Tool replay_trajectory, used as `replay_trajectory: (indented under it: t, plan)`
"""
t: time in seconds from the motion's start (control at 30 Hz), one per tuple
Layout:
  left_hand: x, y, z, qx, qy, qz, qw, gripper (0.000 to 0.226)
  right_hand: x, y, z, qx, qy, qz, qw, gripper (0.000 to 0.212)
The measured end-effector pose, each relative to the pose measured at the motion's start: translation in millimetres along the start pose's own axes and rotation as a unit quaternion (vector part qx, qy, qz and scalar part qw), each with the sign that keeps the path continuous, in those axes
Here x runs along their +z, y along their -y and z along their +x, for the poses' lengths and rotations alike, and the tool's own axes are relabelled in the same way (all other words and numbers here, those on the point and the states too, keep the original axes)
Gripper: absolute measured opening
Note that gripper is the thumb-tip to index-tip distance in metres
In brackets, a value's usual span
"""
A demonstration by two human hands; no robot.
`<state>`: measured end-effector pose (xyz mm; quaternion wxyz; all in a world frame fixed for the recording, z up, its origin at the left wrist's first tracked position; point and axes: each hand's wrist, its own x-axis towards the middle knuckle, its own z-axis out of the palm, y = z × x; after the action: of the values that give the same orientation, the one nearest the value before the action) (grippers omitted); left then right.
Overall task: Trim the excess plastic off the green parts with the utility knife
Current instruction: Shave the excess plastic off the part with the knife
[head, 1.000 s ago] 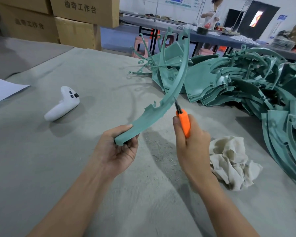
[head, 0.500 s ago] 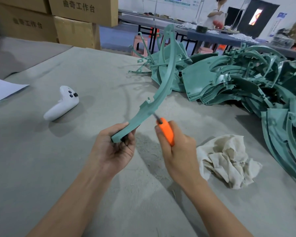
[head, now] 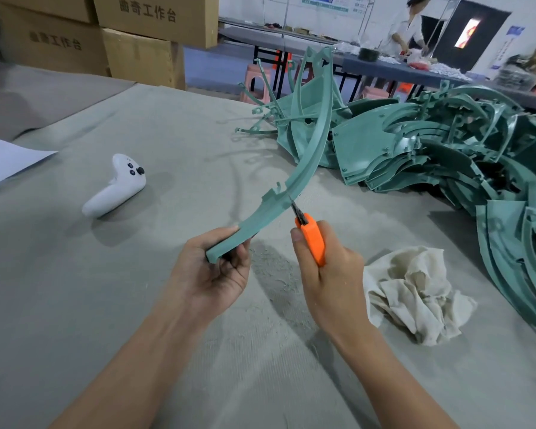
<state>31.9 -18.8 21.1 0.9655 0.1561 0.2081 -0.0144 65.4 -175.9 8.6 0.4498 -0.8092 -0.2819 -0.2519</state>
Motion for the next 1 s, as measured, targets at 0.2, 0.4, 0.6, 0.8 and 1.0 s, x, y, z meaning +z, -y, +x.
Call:
replay_trajectory:
  t: [0.2, 0.4, 0.6, 0.8, 1.0]
  plan:
    - [7, 4, -2, 0.078, 0.055, 0.086, 0.992, 0.015, -7, 10, 2, 0.190, -0.006, 0.317, 0.929, 0.050]
    - [3, 5, 0, 0.120, 0.103, 0.213, 0.964, 0.048, -18, 5, 6, 0.263, -0.038, 0.375, 0.888, 0.036]
    - [4, 8, -3, 0.292, 0.040, 0.403, 0.866, 0.099, -31, 1, 13, 0.283, -0.110, 0.390, 0.869, 0.030]
    - [-4, 18, 0, 0.585, 0.130, 0.709, 0.370, 0.073, -37, 1, 16, 0.298, -0.065, 0.445, 0.842, 0.035]
    - [-10, 8, 0, 0.649, 0.101, 0.666, 0.353, 0.041, -34, 3, 14, 0.248, 0.056, 0.400, 0.881, 0.034]
